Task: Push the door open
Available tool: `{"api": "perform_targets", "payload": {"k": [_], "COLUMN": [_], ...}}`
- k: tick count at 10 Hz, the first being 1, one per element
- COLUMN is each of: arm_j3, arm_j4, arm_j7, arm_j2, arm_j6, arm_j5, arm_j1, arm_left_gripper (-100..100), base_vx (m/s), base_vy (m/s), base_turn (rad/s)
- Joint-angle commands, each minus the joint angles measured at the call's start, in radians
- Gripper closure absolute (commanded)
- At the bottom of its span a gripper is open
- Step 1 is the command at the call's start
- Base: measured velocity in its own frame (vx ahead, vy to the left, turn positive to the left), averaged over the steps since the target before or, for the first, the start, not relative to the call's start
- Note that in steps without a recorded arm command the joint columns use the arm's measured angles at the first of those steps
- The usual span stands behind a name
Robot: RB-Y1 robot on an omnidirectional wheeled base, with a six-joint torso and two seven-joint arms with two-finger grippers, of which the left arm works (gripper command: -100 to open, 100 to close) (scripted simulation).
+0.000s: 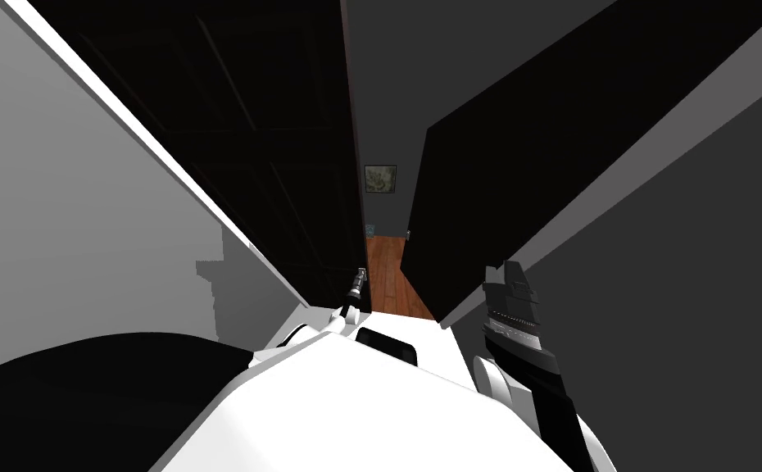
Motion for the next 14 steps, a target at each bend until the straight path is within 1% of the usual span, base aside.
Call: {"api": "perform_targets", "payload": {"k": [1,2,3,6,7,9,10,12,14], "arm_j3": [0.0,0.0,0.003,0.009,0.009,0.009,0.014,0.019,0.022], "arm_j4": [0.0,0.0,0.002,0.004,0.004,0.004,0.005,0.007,0.008], "arm_j7": [0.001,0.001,-0.001,-0.002,-0.002,-0.002,-0.003,-0.005,-0.006], "arm_j2": [0.0,0.0,0.004,0.011,0.011,0.011,0.015,0.019,0.02], "arm_j6": [-0.002,-0.002,0.001,0.002,0.002,0.002,0.004,0.005,0.005], "arm_j5": [0.0,0.0,-0.004,-0.011,-0.011,-0.011,-0.018,-0.024,-0.029], "arm_j1": [0.0,0.0,0.0,-0.004,-0.004,-0.004,-0.007,-0.009,-0.011], "arm_left_gripper": [100,100,100,100,100,100,100,100,100], "base_vx": [0.0,0.0,0.099,0.183,0.139,0.036,0.099,0.17,0.169], "base_vy": [0.0,0.0,0.008,-0.018,-0.023,0.006,-0.01,-0.033,-0.028], "base_turn": [0.0,0.0,0.072,0.101,0.07,-0.008,0.144,0.191,0.106]}}
